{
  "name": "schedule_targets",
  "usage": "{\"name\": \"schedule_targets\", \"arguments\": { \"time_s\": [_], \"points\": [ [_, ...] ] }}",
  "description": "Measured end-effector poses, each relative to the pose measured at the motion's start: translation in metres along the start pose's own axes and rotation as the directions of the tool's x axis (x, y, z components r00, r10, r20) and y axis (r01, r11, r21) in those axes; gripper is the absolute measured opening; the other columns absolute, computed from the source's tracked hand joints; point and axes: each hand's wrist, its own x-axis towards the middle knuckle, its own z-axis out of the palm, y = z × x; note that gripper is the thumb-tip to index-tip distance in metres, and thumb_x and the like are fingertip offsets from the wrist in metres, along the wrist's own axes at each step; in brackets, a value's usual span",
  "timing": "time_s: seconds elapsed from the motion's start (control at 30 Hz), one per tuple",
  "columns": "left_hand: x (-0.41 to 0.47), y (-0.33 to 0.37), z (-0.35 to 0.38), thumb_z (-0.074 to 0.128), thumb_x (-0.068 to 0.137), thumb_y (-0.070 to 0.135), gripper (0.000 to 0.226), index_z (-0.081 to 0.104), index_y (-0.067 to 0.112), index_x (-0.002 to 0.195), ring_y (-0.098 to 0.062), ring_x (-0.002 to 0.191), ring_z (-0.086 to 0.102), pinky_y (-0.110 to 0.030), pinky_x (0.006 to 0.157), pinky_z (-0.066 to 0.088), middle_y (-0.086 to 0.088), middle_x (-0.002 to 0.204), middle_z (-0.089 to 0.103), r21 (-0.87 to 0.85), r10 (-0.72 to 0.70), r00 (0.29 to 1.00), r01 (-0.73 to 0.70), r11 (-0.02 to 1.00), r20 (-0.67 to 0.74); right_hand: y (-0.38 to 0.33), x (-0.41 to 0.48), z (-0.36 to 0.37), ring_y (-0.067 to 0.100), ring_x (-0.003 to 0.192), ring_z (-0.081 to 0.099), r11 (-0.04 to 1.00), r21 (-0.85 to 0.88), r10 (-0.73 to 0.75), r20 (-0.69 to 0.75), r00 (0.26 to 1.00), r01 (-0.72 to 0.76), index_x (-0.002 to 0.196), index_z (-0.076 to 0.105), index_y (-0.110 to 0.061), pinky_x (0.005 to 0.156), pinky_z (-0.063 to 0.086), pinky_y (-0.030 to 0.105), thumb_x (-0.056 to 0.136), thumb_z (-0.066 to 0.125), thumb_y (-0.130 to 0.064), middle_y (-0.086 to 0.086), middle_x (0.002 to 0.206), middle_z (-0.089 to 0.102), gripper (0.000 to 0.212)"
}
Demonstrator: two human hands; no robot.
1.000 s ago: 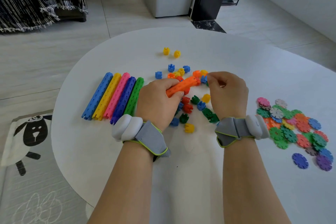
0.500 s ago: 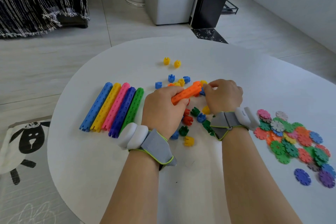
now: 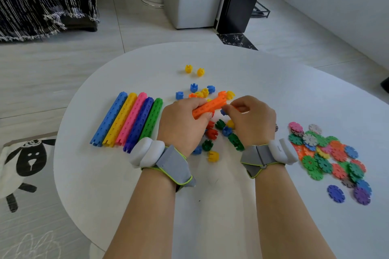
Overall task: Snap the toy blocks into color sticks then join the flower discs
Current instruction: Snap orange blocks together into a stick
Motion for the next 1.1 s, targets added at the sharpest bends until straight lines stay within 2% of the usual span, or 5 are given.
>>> {"name": "schedule_targets", "arguments": {
  "time_s": [0.17,0.3,0.73,0.97,1.1],
  "points": [
    [-0.001,-0.002,-0.001,0.063,0.086,0.025,0.015,0.071,0.024,0.099,-0.015,0.079,0.059,-0.028,0.073,0.047,0.002,0.085,0.069,0.015,0.009,1.0,-0.009,1.0,0.02,-0.009,-0.014,-0.004,0.008,0.066,0.061,0.99,0.135,-0.028,-0.055,0.998,0.035,0.075,0.063,-0.029,0.062,0.044,0.018,0.079,0.07,-0.03,-0.013,0.073,0.065,0.008],
    [-0.002,-0.003,-0.004,0.063,0.086,0.025,0.017,0.07,0.025,0.101,-0.012,0.076,0.056,-0.021,0.067,0.044,0.006,0.084,0.066,0.027,0.001,1.0,-0.002,1.0,0.03,-0.015,-0.017,-0.007,0.01,0.058,0.069,0.944,0.309,0.097,0.086,0.992,-0.119,0.085,0.063,-0.021,0.07,0.059,0.035,0.079,0.072,-0.018,-0.006,0.081,0.07,0.011],
    [-0.007,-0.005,-0.007,0.062,0.087,0.027,0.023,0.068,0.025,0.109,-0.01,0.079,0.055,-0.022,0.072,0.043,0.007,0.088,0.064,0.043,-0.007,0.999,0.006,0.999,0.038,-0.019,-0.033,-0.012,0.019,0.073,0.069,0.952,0.306,-0.023,0.13,0.991,-0.018,0.072,0.062,-0.038,0.076,0.056,0.044,0.078,0.062,-0.014,-0.005,0.073,0.068,0.025],
    [-0.005,-0.006,-0.004,0.064,0.086,0.027,0.026,0.067,0.025,0.112,-0.012,0.086,0.058,-0.021,0.078,0.044,0.004,0.098,0.068,0.053,-0.013,0.999,0.011,0.999,0.036,-0.022,-0.033,-0.012,0.015,0.064,0.056,0.974,0.228,-0.043,0.182,0.982,0.001,0.073,0.058,-0.026,0.064,0.048,0.029,0.073,0.064,-0.014,-0.002,0.068,0.06,0.014],
    [-0.005,-0.005,-0.003,0.064,0.086,0.026,0.025,0.068,0.024,0.11,-0.013,0.086,0.058,-0.024,0.079,0.045,0.004,0.096,0.068,0.053,-0.011,0.999,0.009,0.999,0.033,-0.022,-0.033,-0.014,0.021,0.069,0.063,0.981,0.195,-0.047,0.187,0.981,0.01,0.071,0.056,-0.027,0.069,0.054,0.035,0.072,0.065,-0.017,0.0,0.07,0.064,0.013]
  ]
}}
